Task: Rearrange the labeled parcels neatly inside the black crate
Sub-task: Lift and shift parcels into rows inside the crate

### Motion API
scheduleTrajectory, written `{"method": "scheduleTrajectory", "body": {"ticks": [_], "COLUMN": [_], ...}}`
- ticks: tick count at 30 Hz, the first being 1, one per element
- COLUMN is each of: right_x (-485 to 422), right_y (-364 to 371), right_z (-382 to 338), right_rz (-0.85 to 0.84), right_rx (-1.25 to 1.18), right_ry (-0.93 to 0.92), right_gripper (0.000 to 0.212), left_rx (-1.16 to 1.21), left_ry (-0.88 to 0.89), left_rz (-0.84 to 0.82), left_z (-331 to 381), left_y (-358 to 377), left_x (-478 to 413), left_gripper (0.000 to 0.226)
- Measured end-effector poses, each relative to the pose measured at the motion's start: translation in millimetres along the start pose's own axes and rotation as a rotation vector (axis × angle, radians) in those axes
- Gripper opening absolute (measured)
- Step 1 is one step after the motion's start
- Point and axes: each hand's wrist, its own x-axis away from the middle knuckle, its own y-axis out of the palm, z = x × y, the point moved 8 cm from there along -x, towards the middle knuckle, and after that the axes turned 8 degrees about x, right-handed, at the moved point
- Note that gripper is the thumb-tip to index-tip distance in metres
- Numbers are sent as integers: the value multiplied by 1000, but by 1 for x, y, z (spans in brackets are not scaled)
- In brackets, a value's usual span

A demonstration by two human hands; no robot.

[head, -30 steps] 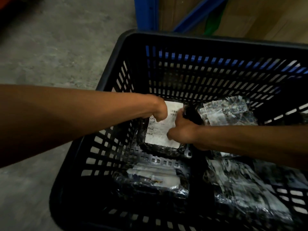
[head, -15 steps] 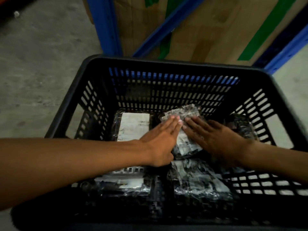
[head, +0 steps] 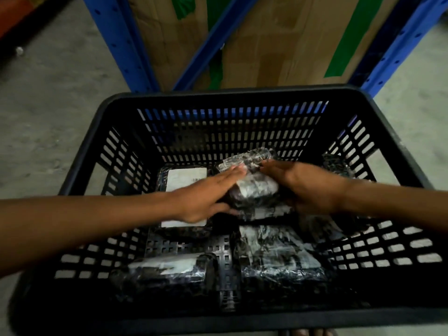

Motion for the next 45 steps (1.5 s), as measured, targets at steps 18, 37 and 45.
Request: {"method": "scheduleTrajectory", "body": {"ticks": [18, 37, 45], "right_x": [-50, -117, -16], "right_y": [4, 33, 4], "right_z": [-53, -60, -151], "right_rz": [49, -42, -176], "right_rx": [-1640, -672, -532], "right_ry": [575, 466, -191], "right_gripper": [30, 68, 75], "left_rx": [1032, 690, -46], "left_ry": [-796, -836, -500], "left_rz": [452, 436, -402], "left_z": [-52, -91, -17], "left_y": [-47, -58, -10], "left_x": [114, 105, 168], "left_gripper": [56, 50, 70]}}
